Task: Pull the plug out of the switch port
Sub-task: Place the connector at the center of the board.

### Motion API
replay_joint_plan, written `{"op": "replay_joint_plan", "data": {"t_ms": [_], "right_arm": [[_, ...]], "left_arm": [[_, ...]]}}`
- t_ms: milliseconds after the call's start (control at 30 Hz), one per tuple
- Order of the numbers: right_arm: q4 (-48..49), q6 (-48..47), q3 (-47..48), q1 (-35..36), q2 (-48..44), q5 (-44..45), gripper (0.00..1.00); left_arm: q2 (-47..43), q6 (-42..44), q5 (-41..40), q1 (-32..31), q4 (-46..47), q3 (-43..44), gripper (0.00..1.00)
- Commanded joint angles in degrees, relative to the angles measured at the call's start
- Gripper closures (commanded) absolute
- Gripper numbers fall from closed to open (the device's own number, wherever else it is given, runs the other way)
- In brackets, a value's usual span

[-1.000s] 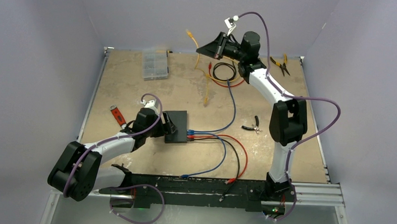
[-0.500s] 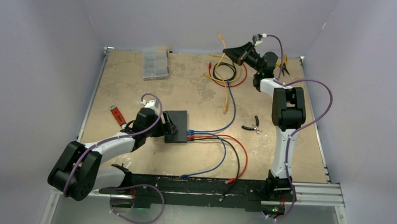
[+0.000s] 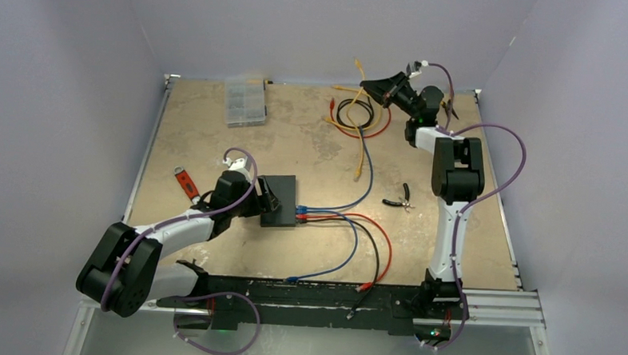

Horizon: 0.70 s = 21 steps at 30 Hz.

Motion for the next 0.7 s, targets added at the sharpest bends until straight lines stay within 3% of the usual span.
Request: {"op": "replay_joint_plan", "data": {"t_ms": [0,133,300,433,667], "right_arm": [[-1.8,-3.6,-0.7,-1.5,-2.0,4.3,1.0],[-3.5,-5.4,-2.8,-2.3,-2.9,6.3,0.97],[-7.7,-9.3,-5.5,-3.9,-4.6,8.1,0.63],[-15.6,-18.1,-7.5,-4.1,-8.3,11.0,0.39],[-25.6,-32.5,-13.7,-3.8,-15.8,15.0,0.3]], "left_arm": [[2.2,1.4,0.5,0.0,-6.2,-1.7,0.29],[2.2,1.5,0.7,0.0,-6.3,-1.8,0.29],[2.5,1.5,0.8,0.0,-6.1,-1.6,0.29],[2.6,1.6,0.8,0.0,-6.0,-1.6,0.29],[2.8,1.6,0.8,0.0,-5.7,-1.6,0.29]]}}
